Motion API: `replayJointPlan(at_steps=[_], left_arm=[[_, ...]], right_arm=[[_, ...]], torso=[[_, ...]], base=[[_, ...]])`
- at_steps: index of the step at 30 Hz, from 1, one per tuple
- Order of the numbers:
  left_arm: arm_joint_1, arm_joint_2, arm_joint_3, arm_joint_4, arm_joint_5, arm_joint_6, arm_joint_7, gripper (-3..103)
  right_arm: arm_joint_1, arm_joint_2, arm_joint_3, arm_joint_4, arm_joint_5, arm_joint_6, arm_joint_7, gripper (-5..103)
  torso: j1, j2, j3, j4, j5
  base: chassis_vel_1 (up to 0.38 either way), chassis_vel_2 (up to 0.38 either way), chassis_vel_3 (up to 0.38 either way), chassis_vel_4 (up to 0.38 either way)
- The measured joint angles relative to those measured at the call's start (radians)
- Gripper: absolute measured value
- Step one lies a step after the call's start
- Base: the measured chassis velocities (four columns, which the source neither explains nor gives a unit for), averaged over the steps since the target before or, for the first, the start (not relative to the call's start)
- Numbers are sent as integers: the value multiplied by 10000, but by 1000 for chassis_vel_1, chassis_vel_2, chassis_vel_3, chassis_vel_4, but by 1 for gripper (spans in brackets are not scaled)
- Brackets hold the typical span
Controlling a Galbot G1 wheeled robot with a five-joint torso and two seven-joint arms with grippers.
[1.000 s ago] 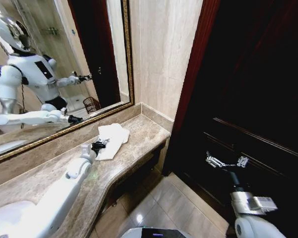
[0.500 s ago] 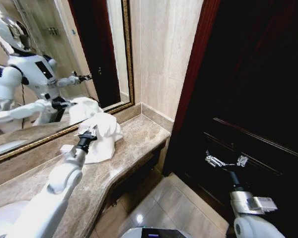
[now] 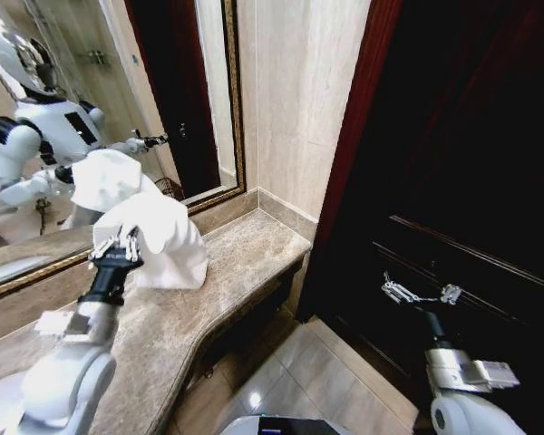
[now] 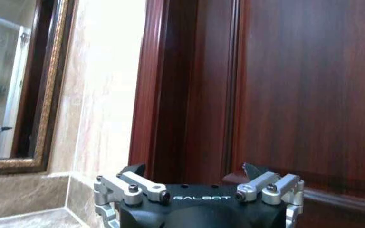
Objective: Discard the used towel into the hamper.
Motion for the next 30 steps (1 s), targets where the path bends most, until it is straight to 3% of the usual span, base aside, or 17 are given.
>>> replayJointPlan(at_steps=[6, 13, 20, 30], left_arm=[[207, -179, 406, 154, 33, 30, 151, 2], [577, -216, 958, 94, 264, -1, 369, 2], [569, -411, 1423, 119, 1051, -71, 370, 2], [523, -420, 1447, -27, 1109, -1, 383, 2]], right_arm=[[74, -213, -16, 130, 37, -786, -139, 100], [336, -372, -2, 46, 112, -1100, -139, 100], [333, -379, -4, -165, 120, -1041, -151, 100], [314, -366, -40, -241, 111, -936, -204, 100]], torso=[[1, 0, 1, -3, 2], [1, 0, 2, 1, 3], [2, -1, 2, 0, 2], [0, 0, 1, -1, 0]], base=[[0, 0, 0, 0], [0, 0, 0, 0], [5, -7, -6, 4], [71, -59, -70, 68]])
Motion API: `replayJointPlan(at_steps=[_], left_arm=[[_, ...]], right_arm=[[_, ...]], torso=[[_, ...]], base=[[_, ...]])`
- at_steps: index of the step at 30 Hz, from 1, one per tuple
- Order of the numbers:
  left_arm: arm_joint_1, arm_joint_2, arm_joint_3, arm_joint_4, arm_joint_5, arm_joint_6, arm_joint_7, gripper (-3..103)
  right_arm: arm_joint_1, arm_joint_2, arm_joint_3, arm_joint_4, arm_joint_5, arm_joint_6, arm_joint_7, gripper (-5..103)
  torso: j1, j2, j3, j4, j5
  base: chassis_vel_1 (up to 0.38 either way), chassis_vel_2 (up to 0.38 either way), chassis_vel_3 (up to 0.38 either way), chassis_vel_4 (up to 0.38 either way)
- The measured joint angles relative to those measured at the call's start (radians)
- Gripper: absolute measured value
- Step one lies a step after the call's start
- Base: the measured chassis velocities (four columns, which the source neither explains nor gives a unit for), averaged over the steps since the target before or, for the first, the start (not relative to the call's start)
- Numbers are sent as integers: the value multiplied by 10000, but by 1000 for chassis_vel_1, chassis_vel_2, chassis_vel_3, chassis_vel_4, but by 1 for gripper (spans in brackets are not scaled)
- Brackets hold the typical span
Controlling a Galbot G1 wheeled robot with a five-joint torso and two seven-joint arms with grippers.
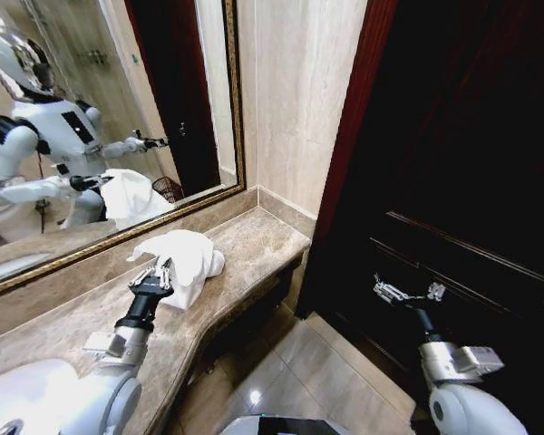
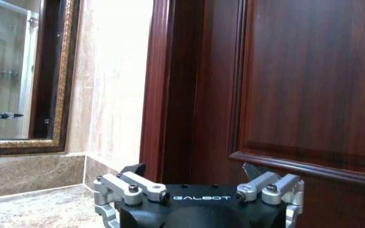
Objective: Discard the used towel into the hamper.
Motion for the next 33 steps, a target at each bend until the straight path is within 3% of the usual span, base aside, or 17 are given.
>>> replayJointPlan(at_steps=[33], left_arm=[[-235, -125, -37, -66, 225, 2, 190, 2]], right_arm=[[-208, 10, 122, -18, -28, 303, -133, 100]], torso=[[0, -1, 0, 0, 2]], base=[[79, -106, -99, 84]])
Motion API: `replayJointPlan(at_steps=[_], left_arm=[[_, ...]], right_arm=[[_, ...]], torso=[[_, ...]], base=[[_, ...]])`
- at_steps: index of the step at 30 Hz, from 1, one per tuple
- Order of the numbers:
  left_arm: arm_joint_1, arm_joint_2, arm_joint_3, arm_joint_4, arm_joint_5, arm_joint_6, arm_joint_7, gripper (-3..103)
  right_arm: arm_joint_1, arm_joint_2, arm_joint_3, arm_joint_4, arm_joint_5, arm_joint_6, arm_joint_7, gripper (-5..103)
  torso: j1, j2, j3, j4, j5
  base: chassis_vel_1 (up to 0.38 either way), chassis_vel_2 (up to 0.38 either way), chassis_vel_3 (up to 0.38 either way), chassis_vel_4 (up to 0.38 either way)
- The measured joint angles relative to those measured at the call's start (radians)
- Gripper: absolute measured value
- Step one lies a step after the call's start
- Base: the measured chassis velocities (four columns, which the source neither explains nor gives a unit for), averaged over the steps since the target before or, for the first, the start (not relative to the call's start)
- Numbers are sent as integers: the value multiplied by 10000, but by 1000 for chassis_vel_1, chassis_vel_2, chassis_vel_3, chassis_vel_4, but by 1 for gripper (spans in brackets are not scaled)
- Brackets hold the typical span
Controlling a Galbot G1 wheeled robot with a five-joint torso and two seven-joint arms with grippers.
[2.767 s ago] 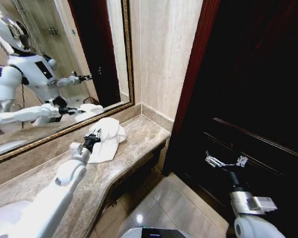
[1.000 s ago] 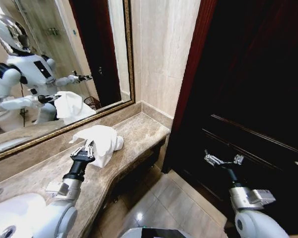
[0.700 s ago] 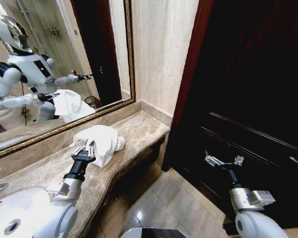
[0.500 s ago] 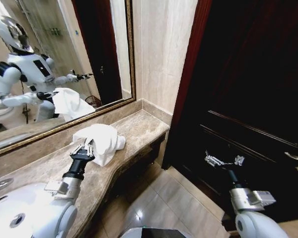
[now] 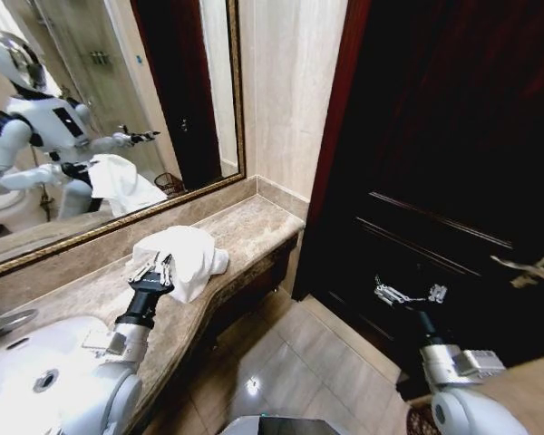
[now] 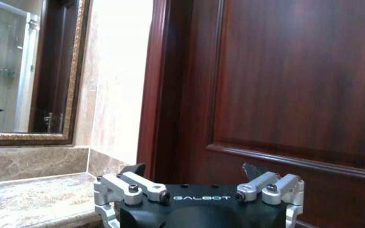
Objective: Discard the used towel into the hamper.
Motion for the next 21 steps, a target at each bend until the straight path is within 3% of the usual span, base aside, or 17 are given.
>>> replayJointPlan(at_steps=[12, 21], left_arm=[[53, -47, 11, 16, 82, -69, 45, 2], [58, -58, 31, 86, 103, -131, 83, 2]], right_arm=[[-87, 32, 18, -38, 13, 190, -73, 100], [-50, 49, 1, -113, 8, 317, -74, 100]], torso=[[-1, 1, -1, 1, -1], [2, -1, 1, -3, -1]], base=[[4, -171, -171, 2], [-109, -136, -129, -116]])
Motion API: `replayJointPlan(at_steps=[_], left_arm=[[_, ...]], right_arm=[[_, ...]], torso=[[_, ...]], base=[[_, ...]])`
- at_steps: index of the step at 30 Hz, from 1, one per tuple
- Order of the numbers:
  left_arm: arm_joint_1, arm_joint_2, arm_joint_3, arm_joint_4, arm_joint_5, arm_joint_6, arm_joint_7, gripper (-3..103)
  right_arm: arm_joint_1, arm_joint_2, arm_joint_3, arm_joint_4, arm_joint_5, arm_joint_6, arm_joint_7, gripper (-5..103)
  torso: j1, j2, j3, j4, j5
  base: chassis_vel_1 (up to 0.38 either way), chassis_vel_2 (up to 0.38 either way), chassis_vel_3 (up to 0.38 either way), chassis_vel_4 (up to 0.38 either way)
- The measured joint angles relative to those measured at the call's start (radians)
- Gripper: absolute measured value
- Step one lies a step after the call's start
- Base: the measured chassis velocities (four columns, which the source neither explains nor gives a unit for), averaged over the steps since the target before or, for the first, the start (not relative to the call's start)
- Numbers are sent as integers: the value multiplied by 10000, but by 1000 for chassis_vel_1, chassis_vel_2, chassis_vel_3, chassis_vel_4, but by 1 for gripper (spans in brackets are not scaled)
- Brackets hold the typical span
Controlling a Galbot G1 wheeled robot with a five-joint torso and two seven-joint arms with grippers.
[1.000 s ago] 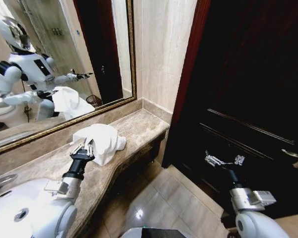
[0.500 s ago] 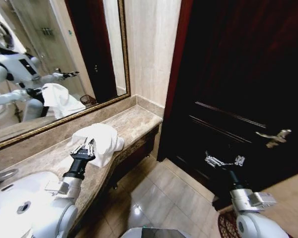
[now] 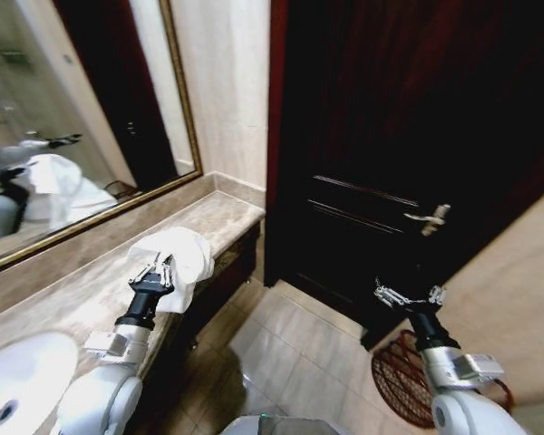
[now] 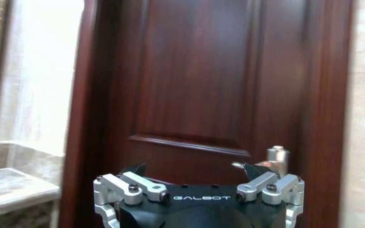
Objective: Discard the used towel into the hamper.
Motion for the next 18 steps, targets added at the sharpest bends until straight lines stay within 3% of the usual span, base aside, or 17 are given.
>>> replayJointPlan(at_steps=[18], left_arm=[[58, -53, 17, 243, 158, -370, 136, 2]], right_arm=[[80, 29, -52, -86, -22, 90, -1, 100]], torso=[[-110, -231, -122, -2, 1]], base=[[-128, -126, -123, -127]])
